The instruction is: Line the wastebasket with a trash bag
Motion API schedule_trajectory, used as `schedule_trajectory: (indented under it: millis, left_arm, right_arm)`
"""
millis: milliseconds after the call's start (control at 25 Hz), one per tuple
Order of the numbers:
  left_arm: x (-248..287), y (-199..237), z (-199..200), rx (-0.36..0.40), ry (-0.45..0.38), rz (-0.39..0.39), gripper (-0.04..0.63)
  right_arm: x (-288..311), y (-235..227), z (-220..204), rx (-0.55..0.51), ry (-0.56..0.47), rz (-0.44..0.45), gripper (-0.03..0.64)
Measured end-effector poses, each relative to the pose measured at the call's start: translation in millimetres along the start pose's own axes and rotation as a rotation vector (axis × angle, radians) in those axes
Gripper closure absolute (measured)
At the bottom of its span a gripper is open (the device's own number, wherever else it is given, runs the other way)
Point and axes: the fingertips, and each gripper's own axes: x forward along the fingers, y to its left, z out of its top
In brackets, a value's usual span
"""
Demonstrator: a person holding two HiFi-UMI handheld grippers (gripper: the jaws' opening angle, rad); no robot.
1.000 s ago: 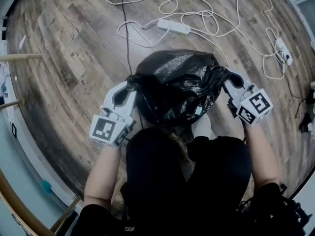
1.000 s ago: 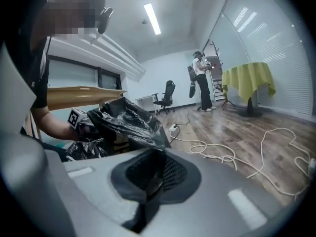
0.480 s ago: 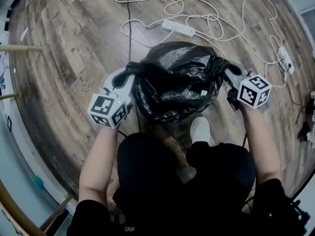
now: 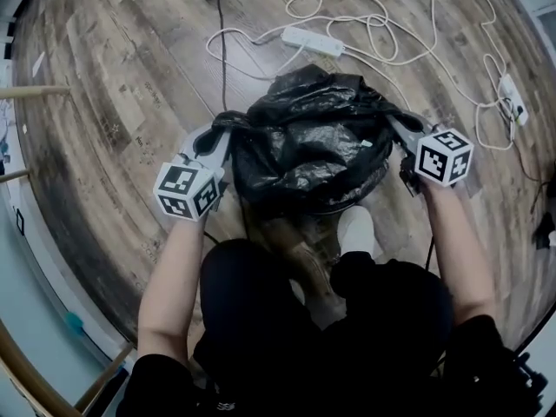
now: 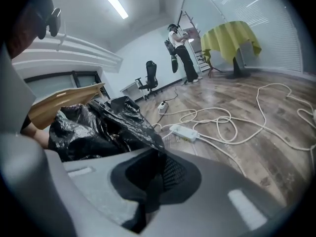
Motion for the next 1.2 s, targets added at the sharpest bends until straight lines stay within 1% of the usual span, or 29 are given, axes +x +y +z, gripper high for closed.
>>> schedule_trajectory:
  millis: [200,400,480,560,720,800,960,1040,1120,1200]
  left_arm:
    - [9,2,-20,-0.011,0.04,-0.013,0.592]
    - [9,-12,-39,-0.024,0.058,-0.089,0.591]
    - [12,-14,-41,-0.032,0.059,-0.102,0.591]
    - [17,-10,-39,-0.033,0.059,-0.088,0.591]
    - [25,6,-31,-0.051,0.062,-0.022,0.591]
    - [29,10,-30,-0.072,0.069,-0.018,0.591]
    - [37,6,-33,-0.114,0.085,-0.041,0.591]
    - [31,5,-27,-0.093,0.057,-0.027,0.591]
    - [17,2,-13,-0.055,-0.01,-0.038,0.591]
    - [1,-5,1,-0.009,-0.069,-0.071,0.58]
  right_arm:
    - [6,-8,-24,0.041,0.032,0.0,0.615]
    - [10,-10,-41,0.082,0.053,0.017,0.615]
    - [15,-9,-43,0.087,0.053,0.024,0.615]
    - [19,-12,-41,0.076,0.045,0.009,0.615]
    - [18,-25,-31,0.043,0.03,-0.046,0.615]
    - [18,-31,-30,0.053,0.03,-0.052,0.615]
    - [25,-33,-35,0.068,0.055,-0.039,0.615]
    - [23,-25,-33,0.041,0.047,-0.019,0.615]
    - [13,-16,-20,0.022,-0.017,0.012,0.615]
    - [-3,-11,-2,0.019,-0.095,0.019,0.615]
